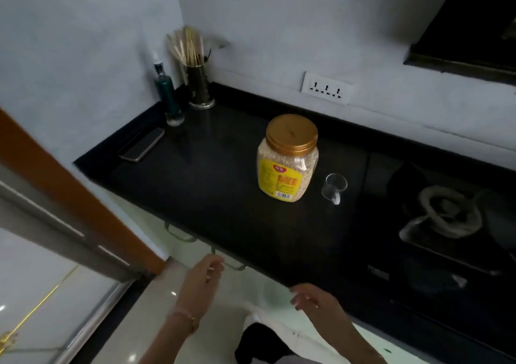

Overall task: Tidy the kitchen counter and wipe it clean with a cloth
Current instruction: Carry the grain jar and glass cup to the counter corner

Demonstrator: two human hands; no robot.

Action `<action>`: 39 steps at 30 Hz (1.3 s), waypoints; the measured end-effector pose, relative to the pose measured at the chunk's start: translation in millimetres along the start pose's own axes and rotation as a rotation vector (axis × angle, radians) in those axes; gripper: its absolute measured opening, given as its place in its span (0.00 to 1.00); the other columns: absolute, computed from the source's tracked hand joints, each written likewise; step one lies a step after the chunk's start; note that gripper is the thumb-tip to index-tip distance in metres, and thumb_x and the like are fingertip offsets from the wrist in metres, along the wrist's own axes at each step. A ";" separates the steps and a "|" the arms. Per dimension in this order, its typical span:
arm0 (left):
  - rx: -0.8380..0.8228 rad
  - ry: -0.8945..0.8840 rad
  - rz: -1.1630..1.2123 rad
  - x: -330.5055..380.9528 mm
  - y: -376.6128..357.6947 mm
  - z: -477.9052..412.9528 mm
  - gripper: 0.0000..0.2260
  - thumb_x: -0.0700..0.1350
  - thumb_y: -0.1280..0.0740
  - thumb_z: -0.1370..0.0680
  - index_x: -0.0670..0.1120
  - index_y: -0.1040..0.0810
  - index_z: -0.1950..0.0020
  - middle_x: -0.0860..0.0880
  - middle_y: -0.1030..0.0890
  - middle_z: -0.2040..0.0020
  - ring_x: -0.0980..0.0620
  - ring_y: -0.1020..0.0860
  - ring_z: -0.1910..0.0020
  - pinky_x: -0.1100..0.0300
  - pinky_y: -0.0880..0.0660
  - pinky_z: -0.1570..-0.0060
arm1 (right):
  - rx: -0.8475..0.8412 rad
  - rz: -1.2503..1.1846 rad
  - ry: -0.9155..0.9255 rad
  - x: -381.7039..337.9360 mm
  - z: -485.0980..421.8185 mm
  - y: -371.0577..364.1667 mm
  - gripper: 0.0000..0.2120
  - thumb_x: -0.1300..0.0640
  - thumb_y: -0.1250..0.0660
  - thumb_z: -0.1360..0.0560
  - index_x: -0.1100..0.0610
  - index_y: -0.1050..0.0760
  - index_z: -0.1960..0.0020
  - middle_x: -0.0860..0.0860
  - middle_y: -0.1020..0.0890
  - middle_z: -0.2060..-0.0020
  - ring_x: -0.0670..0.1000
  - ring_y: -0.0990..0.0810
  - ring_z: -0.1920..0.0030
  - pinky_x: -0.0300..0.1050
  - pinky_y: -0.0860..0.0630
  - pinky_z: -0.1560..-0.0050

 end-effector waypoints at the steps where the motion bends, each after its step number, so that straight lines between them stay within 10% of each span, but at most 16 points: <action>1: 0.024 -0.079 -0.095 13.6 6.3 -18.7 0.09 0.43 0.42 0.21 0.51 0.26 0.44 0.53 0.23 0.48 0.56 0.25 0.49 0.62 0.28 0.49 | 0.011 -0.006 0.042 -17.1 -10.1 9.4 0.15 0.61 0.37 0.25 0.40 0.24 0.57 0.40 0.16 0.65 0.38 0.20 0.61 0.29 0.27 0.57; 11: -0.063 -0.438 -0.850 47.5 -0.1 -156.1 0.24 0.52 0.46 0.21 0.47 0.42 0.26 0.50 0.40 0.25 0.50 0.44 0.25 0.54 0.45 0.28 | 0.487 -0.146 0.037 -62.7 -91.9 105.0 0.14 0.57 0.37 0.23 0.50 0.28 0.38 0.44 0.19 0.55 0.43 0.21 0.58 0.33 0.28 0.64; 17: -0.105 -0.486 -1.040 34.8 -1.0 -165.6 0.26 0.56 0.50 0.27 0.45 0.26 0.37 0.47 0.23 0.36 0.46 0.24 0.38 0.48 0.26 0.44 | 0.545 -0.247 -0.160 -39.2 -127.6 113.1 0.20 0.53 0.38 0.24 0.52 0.33 0.32 0.49 0.19 0.53 0.48 0.20 0.53 0.41 0.25 0.54; 24: -0.133 -0.543 -0.982 34.8 1.5 -165.1 0.24 0.56 0.48 0.23 0.49 0.38 0.28 0.50 0.37 0.26 0.49 0.39 0.27 0.50 0.41 0.31 | 0.551 -0.451 -0.231 -55.0 -147.3 111.0 0.12 0.48 0.38 0.23 0.54 0.24 0.45 0.52 0.18 0.57 0.49 0.19 0.61 0.40 0.24 0.64; 33: -0.145 -0.624 -1.014 36.8 9.3 -171.2 0.21 0.57 0.43 0.27 0.49 0.23 0.39 0.50 0.22 0.38 0.49 0.23 0.40 0.53 0.24 0.45 | 0.656 -0.618 -0.234 -64.5 -151.0 99.4 0.08 0.52 0.39 0.22 0.54 0.23 0.53 0.54 0.18 0.58 0.49 0.20 0.57 0.40 0.25 0.60; 39: -0.174 -0.596 -0.338 114.0 25.1 -194.5 0.27 0.50 0.34 0.26 0.48 0.38 0.29 0.49 0.34 0.29 0.53 0.34 0.31 0.55 0.34 0.32 | 0.721 -0.696 -0.168 -78.7 -132.5 101.5 0.08 0.55 0.40 0.22 0.56 0.23 0.51 0.53 0.20 0.61 0.49 0.20 0.59 0.41 0.24 0.58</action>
Point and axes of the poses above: each hand's wrist, its own z-axis away from the middle knuckle, its own y-axis out of the back of the hand, x = y × z, the point moved 1 cm from there along -z, towards the middle knuckle
